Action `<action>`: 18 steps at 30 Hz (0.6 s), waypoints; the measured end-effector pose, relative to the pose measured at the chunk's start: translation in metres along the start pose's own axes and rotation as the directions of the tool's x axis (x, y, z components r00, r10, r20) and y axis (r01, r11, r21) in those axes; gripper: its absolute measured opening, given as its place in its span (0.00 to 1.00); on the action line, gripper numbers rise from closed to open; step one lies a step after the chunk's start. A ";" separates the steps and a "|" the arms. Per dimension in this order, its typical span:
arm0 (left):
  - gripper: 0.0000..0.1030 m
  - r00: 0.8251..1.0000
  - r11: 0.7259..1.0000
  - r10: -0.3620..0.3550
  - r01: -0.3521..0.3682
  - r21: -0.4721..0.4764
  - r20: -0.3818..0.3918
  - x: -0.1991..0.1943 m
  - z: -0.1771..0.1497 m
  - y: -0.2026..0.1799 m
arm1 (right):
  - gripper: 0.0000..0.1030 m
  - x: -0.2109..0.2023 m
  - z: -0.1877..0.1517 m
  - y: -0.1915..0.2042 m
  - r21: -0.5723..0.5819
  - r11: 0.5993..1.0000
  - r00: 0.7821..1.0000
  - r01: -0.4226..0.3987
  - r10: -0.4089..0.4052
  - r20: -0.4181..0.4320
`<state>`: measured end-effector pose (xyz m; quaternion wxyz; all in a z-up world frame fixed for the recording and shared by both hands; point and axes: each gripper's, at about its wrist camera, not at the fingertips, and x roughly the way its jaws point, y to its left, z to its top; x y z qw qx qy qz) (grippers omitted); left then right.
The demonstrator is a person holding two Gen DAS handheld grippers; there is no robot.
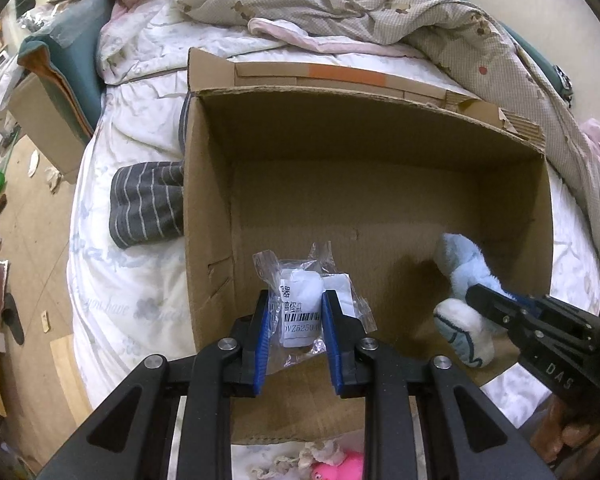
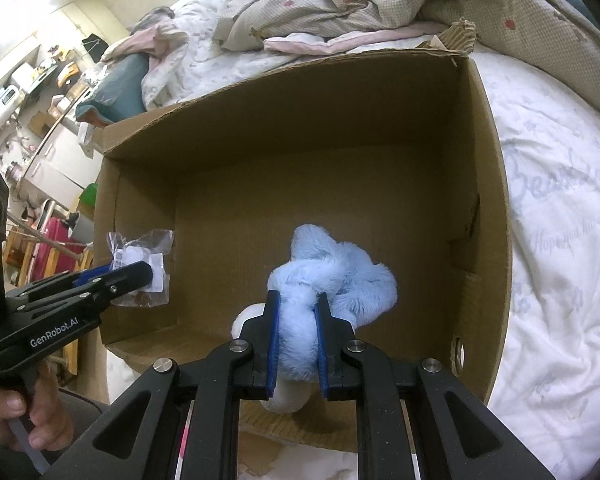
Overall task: Organize soft objects
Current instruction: 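Carry the plastic bag and blue sock over the cardboard box with both grippers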
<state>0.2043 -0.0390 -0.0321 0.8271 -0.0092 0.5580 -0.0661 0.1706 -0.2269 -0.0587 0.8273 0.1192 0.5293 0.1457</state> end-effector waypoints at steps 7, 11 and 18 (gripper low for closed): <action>0.21 1.000 1.000 -0.001 0.001 0.009 -0.003 0.002 0.000 -0.005 | 0.16 0.001 -0.001 -0.003 0.012 1.000 1.000 0.005 -0.005 -0.002; 0.21 1.000 1.000 0.007 -0.007 0.020 0.001 0.001 -0.002 -0.006 | 0.16 0.002 0.000 -0.002 0.013 1.000 1.000 0.002 -0.002 -0.007; 0.42 1.000 1.000 0.015 -0.015 0.012 0.009 -0.002 -0.003 -0.004 | 0.17 0.003 0.001 -0.003 0.016 1.000 1.000 -0.001 0.001 -0.009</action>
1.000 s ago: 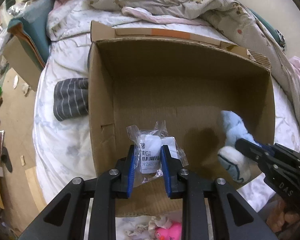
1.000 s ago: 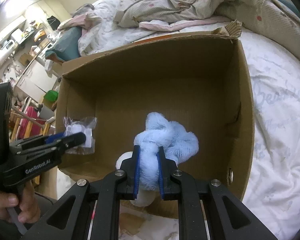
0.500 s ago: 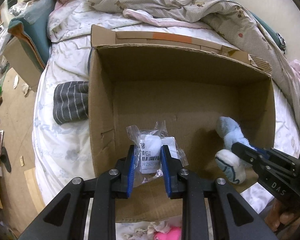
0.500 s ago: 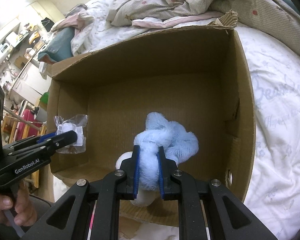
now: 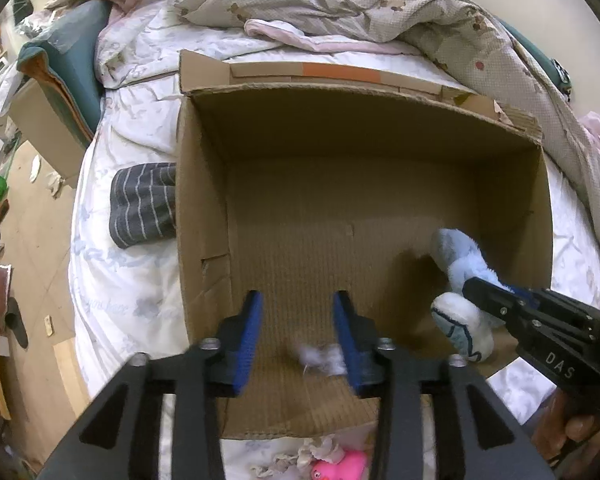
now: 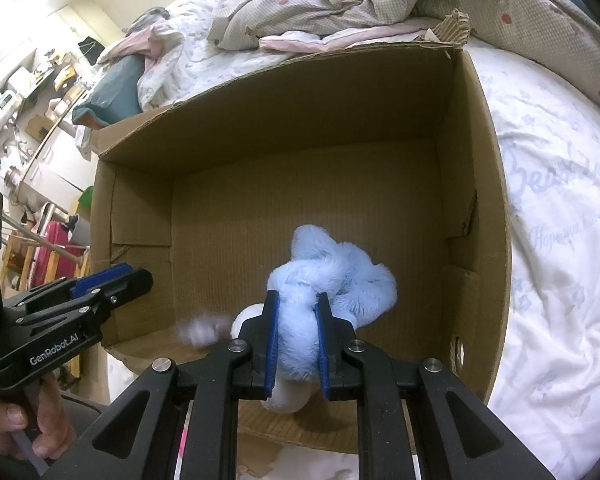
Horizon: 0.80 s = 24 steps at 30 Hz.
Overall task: Organize soft objects
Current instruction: 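Carry the plastic bag and blue sock over the cardboard box with both grippers, then open both grippers to drop the bag and blue sock into the box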
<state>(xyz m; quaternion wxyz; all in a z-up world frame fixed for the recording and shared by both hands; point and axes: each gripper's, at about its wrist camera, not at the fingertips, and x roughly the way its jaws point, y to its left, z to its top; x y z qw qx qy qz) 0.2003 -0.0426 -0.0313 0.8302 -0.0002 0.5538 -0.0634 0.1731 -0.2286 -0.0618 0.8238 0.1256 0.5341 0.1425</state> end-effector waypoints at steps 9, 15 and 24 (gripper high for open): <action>0.65 0.999 1.000 0.008 -0.008 0.014 0.037 -0.011 0.001 -0.002 | 0.28 -0.001 0.002 -0.006 0.044 0.999 0.999 -0.032 0.032 0.006; 0.65 0.999 1.000 0.010 -0.009 -0.019 0.050 -0.020 0.000 0.004 | 0.80 -0.017 0.003 -0.007 0.067 0.997 0.996 -0.045 0.040 0.074; 0.82 0.993 1.000 0.022 -0.020 -0.017 0.119 -0.037 -0.008 0.003 | 0.96 -0.035 0.002 -0.002 0.059 0.997 0.992 -0.039 0.032 0.124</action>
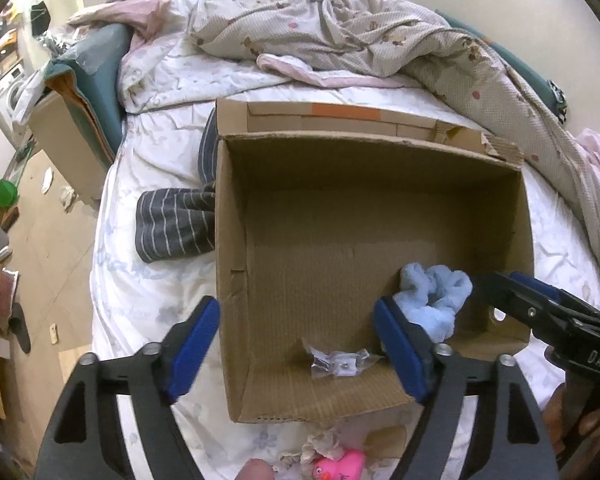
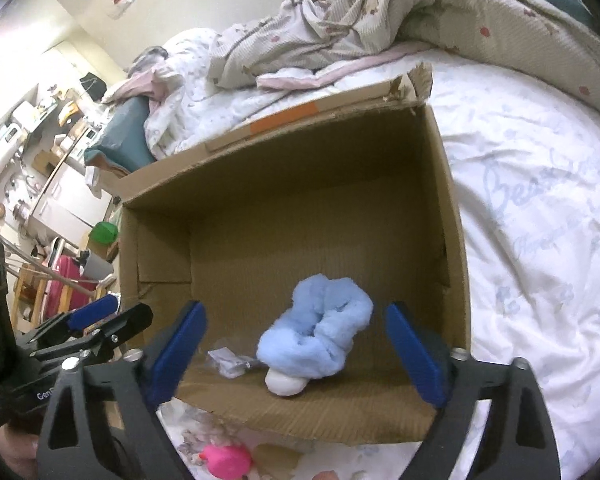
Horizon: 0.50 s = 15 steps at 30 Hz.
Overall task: Organize soft objects
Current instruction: 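Open both grippers to drop the bag and blue sock into the box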
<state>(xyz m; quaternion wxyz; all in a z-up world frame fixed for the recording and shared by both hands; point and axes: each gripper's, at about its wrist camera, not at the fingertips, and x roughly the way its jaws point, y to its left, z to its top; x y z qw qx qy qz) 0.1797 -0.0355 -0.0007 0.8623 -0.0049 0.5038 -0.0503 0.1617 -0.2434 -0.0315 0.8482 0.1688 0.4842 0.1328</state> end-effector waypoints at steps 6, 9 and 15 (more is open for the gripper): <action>0.94 1.000 0.999 -0.026 0.026 -0.043 0.011 -0.010 -0.004 0.009 | 0.96 -0.013 -0.004 0.004 -0.015 1.000 1.000 -0.006 0.006 0.013; 0.95 1.000 0.999 -0.016 0.017 -0.052 0.025 -0.015 -0.006 0.013 | 0.96 -0.018 -0.007 0.005 -0.026 1.000 1.000 -0.001 0.001 0.015; 0.99 1.000 0.997 -0.021 0.022 -0.074 0.023 -0.023 -0.016 0.020 | 0.96 -0.031 -0.016 0.007 -0.031 0.999 1.000 -0.007 0.008 0.009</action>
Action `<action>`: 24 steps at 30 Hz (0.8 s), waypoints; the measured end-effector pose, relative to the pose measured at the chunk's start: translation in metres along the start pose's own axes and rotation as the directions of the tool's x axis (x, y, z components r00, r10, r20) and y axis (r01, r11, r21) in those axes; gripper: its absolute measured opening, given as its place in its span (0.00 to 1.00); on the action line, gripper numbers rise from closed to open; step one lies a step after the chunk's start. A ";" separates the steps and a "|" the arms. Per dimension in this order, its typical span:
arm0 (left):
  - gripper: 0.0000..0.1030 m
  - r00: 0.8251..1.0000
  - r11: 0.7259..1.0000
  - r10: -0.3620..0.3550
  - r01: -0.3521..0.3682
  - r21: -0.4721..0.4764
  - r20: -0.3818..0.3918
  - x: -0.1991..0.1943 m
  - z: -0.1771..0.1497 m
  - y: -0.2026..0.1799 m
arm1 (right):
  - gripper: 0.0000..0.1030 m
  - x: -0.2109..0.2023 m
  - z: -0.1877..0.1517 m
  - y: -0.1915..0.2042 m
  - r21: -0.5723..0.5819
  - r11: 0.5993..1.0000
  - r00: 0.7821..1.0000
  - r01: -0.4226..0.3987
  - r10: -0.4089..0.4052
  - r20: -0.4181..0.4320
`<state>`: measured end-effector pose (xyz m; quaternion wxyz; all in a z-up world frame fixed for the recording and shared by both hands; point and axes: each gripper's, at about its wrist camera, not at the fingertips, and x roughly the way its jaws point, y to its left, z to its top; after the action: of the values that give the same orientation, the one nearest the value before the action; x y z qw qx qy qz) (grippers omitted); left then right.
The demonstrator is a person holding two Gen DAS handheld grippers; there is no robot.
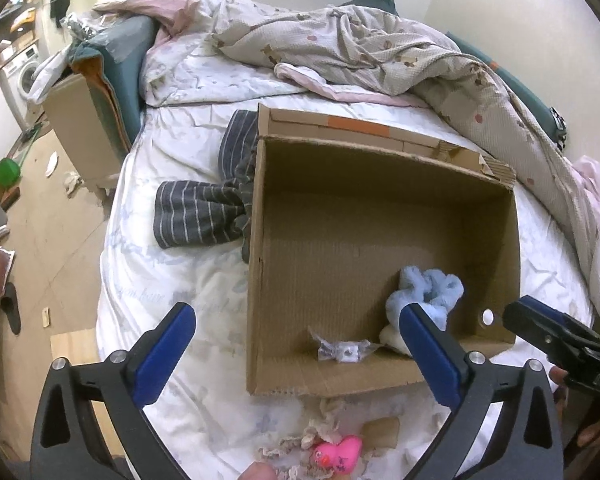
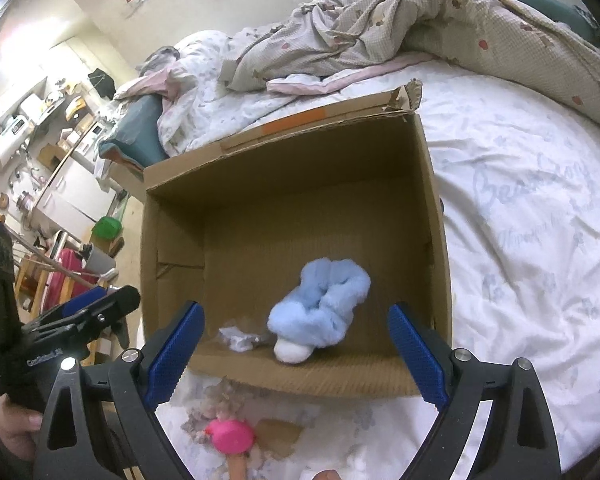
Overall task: Organize soft objects
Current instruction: 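Open both grippers to drop the bag and blue sock into the box, then grasp the white sock with the right gripper while the left gripper grasps the lace scrunchie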
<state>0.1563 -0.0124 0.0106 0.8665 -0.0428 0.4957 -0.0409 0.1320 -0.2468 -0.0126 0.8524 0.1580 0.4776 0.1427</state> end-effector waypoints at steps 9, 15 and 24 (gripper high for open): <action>0.99 0.999 0.999 0.049 -0.049 -0.005 0.009 -0.018 -0.015 0.000 | 0.96 -0.022 -0.020 0.005 -0.021 1.000 1.000 0.002 -0.002 -0.012; 0.99 0.999 0.998 0.040 -0.041 -0.036 -0.025 -0.027 -0.034 0.003 | 0.96 -0.028 -0.036 0.003 0.002 1.000 0.999 0.012 -0.012 -0.046; 0.99 0.991 0.995 0.074 -0.081 -0.059 -0.109 -0.034 -0.065 0.012 | 0.96 -0.029 -0.059 0.010 -0.012 1.000 0.992 0.011 -0.012 -0.122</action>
<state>0.0832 0.0014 0.0049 0.8378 -0.0488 0.5437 0.0065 0.0658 -0.2410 -0.0149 0.8232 0.1416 0.5289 0.1498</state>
